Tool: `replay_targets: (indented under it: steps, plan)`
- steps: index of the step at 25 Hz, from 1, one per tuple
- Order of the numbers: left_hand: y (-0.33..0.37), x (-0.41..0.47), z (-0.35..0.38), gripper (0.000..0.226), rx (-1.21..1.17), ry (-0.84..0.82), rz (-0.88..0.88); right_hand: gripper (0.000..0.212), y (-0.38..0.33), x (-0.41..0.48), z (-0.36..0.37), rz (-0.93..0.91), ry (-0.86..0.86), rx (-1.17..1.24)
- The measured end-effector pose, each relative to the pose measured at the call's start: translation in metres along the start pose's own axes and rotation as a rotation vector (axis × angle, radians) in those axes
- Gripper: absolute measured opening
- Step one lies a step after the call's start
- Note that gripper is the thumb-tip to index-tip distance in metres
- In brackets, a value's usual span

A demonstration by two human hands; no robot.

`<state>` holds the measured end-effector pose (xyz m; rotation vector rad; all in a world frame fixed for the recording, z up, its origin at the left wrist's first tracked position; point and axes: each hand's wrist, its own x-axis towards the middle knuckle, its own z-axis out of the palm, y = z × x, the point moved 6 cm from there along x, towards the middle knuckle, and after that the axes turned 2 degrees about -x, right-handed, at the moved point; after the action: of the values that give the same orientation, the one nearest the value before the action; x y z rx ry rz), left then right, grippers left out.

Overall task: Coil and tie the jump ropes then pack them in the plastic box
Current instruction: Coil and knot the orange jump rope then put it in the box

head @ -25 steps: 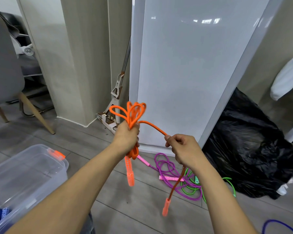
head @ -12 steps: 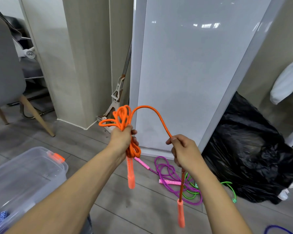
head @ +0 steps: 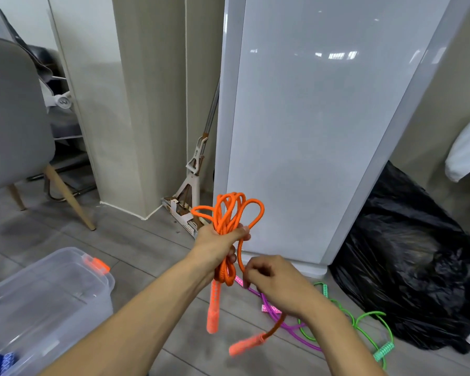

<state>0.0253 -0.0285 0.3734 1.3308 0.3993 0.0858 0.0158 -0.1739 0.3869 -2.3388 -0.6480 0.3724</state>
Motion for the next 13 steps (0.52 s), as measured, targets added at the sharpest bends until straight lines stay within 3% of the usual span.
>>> replay_targets:
  steps: [4,7,10,13]
  plan:
    - [0.0,0.001,0.003,0.007,-0.154,-0.038,-0.074,0.027,0.006,-0.009,0.0,0.14,-0.09,0.174]
    - [0.004,0.007,-0.001,0.019,-0.103,0.006,-0.005,0.025,0.008,-0.007,-0.005,0.171,-0.125,0.241]
    - [0.011,0.013,-0.017,0.024,0.223,0.09,0.09,0.017,0.012,-0.004,-0.036,0.044,0.103,0.101]
    - [0.008,0.015,-0.021,0.015,0.739,-0.005,0.133,0.015,0.014,-0.014,-0.064,-0.056,0.337,0.022]
